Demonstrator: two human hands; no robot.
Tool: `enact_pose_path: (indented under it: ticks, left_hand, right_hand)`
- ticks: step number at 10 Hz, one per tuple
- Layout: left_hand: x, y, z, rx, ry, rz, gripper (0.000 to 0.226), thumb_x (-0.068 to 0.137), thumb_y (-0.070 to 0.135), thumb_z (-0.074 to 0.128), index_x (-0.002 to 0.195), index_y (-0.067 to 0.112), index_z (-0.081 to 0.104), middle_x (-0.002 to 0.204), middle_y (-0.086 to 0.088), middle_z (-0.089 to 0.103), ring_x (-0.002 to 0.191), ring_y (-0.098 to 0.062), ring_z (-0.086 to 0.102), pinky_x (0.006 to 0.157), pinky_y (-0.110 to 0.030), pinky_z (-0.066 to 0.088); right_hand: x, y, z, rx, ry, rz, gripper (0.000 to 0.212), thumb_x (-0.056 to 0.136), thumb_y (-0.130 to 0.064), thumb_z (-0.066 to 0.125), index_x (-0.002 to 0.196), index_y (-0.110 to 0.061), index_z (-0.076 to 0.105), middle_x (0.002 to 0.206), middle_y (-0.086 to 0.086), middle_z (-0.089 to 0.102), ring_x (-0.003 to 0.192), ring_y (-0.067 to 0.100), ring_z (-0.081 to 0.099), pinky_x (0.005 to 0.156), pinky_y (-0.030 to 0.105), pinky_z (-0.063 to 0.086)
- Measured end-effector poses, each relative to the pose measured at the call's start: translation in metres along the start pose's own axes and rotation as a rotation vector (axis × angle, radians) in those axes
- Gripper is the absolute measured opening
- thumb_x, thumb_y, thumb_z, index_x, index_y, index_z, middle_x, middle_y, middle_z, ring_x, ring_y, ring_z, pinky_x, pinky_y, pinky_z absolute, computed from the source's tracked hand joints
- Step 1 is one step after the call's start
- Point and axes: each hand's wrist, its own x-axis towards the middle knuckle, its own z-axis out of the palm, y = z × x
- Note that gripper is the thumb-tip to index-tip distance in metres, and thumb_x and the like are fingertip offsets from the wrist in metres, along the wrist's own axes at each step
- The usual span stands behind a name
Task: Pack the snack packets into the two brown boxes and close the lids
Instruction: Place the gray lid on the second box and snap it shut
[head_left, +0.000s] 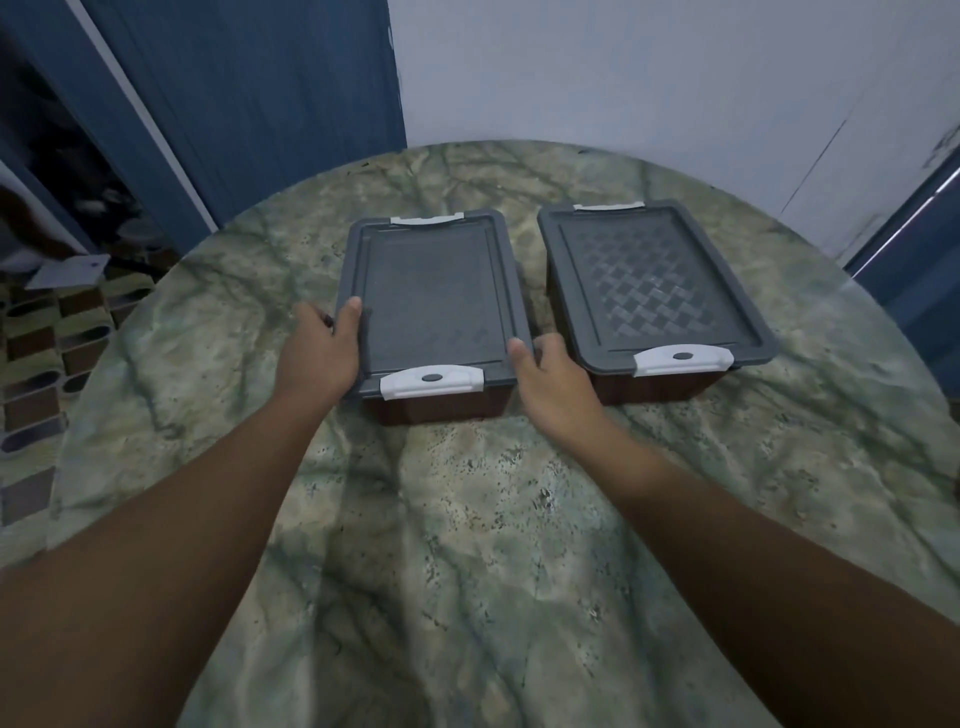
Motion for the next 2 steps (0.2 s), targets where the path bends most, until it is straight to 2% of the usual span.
enact_pose_path:
  ticks: [1,2]
  left_hand:
    - [-0.032,-0.007,-0.028,-0.130,0.051,0.114,0.054,0.098,0.063,0.048,0.113,0.012,0.052,0.106,-0.008,0.061,0.098,-0.029,0.061,0.080,-0.041,0.047]
    - [-0.094,-0.001,-0.078,-0.242,-0.040,0.232,0.029,0.098,0.057,0.051,0.104,0.030,0.056,0.100,0.003,0.062,0.091,-0.015,0.062,0.078,-0.034,0.050]
  right_hand:
    - [-0.064,0.030,-0.029,0.074,-0.069,-0.051,0.033,0.103,-0.054,0.044,0.121,-0.027,0.051,0.089,-0.015,0.059,0.073,0.007,0.058,0.069,0.028,0.046]
    - [-0.141,0.059,-0.083,0.176,0.019,0.002,0.042,0.088,-0.068,0.061,0.114,-0.035,0.063,0.075,-0.010,0.059,0.059,0.018,0.052,0.062,0.034,0.048]
